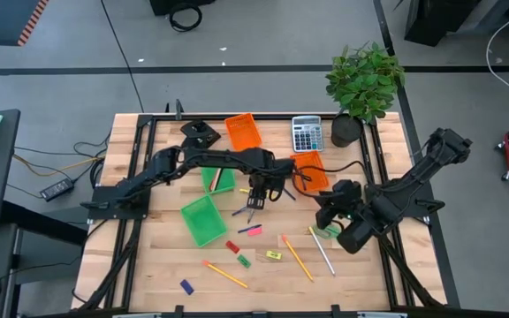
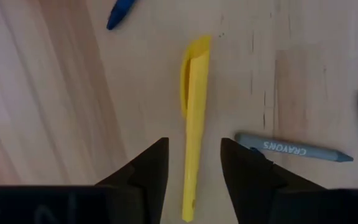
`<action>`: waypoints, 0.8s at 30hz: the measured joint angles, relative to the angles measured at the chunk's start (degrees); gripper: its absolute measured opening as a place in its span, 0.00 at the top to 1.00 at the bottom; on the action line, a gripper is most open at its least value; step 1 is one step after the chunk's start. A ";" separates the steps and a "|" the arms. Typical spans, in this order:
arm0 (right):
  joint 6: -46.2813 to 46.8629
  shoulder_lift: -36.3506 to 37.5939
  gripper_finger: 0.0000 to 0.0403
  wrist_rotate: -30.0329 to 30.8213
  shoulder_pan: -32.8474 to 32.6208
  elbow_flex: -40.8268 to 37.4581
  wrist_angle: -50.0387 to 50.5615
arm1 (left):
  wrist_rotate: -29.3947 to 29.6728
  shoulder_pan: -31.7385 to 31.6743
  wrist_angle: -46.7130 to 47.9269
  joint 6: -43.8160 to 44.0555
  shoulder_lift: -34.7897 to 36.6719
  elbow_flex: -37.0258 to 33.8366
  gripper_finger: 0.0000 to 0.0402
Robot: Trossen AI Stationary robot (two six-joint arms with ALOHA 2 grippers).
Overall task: Sort crayons/erasers/pens/pencils in bins
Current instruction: Put the yellow pen into the top green bin
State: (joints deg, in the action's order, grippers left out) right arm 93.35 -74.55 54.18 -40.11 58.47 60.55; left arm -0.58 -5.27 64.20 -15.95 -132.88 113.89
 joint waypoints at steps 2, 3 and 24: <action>0.49 -0.26 0.71 -0.14 -0.83 -0.01 -0.33 | 0.11 -0.27 -0.12 -0.29 0.02 0.02 0.61; 0.87 -0.29 0.71 -0.25 -1.21 0.01 -0.55 | 0.42 -0.44 -0.44 -0.87 0.01 0.02 0.61; -9.07 1.88 0.71 -15.60 -1.72 4.29 0.13 | -0.04 -1.04 0.15 5.55 -4.28 0.89 0.59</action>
State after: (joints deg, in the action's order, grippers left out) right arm 84.28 -72.68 38.59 -41.82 62.76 60.68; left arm -0.62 -6.31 64.35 -10.40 -137.16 114.78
